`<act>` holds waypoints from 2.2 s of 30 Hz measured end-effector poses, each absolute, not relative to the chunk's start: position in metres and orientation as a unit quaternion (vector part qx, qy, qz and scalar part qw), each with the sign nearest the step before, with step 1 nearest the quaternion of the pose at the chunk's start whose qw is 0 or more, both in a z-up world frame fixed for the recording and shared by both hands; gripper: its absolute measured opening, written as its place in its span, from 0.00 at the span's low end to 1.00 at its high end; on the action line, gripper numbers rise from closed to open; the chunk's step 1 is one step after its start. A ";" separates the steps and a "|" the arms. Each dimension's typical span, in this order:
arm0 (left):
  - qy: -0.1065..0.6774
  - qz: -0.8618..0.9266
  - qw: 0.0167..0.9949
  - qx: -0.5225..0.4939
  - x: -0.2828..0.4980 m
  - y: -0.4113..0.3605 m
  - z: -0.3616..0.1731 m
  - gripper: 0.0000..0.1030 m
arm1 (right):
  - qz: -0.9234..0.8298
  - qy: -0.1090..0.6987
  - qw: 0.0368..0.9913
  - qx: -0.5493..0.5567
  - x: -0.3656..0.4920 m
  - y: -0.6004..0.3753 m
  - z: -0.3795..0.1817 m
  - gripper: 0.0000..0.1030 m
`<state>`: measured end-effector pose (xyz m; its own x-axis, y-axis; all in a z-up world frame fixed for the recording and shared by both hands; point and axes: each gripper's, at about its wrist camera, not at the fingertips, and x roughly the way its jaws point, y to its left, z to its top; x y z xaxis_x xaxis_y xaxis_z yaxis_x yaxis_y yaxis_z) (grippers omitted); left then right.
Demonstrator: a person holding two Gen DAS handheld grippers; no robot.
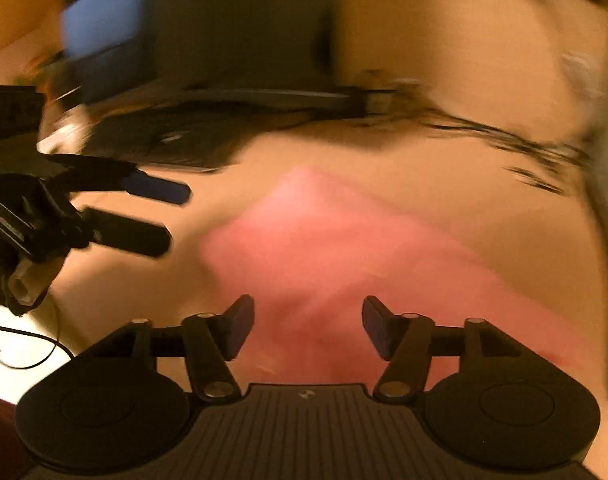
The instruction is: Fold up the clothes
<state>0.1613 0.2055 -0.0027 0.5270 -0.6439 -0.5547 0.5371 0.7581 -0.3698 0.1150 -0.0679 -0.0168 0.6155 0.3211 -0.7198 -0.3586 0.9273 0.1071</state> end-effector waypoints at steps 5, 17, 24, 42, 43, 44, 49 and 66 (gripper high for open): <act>0.353 -0.372 0.855 -0.070 0.197 0.152 -0.020 0.93 | 0.081 0.401 0.912 0.018 0.082 -0.130 -0.022 0.64; 0.325 -0.410 0.842 0.128 0.155 0.032 0.012 0.95 | -0.069 0.362 0.898 0.240 0.012 -0.237 -0.071 0.61; 0.306 -0.466 0.766 0.319 0.107 -0.068 -0.043 0.82 | -0.050 0.342 0.909 0.233 -0.003 -0.230 -0.077 0.61; 0.438 -0.381 0.814 -0.023 0.237 -0.013 -0.002 0.10 | -0.076 0.311 0.902 0.290 0.048 -0.205 -0.101 0.18; 0.436 -0.379 0.816 -0.030 0.239 -0.012 0.001 0.10 | -0.080 0.311 0.902 0.289 0.052 -0.205 -0.100 0.10; 0.433 -0.377 0.818 -0.036 0.239 -0.012 0.003 0.10 | -0.082 0.303 0.907 0.280 0.054 -0.203 -0.095 0.09; 0.427 -0.374 0.821 -0.063 0.244 -0.011 0.010 0.10 | -0.009 0.262 0.965 0.003 0.062 -0.142 -0.046 0.06; 0.490 -0.402 0.762 -0.131 0.242 -0.031 -0.025 0.11 | 0.152 0.325 0.888 -0.286 0.042 -0.079 -0.072 0.13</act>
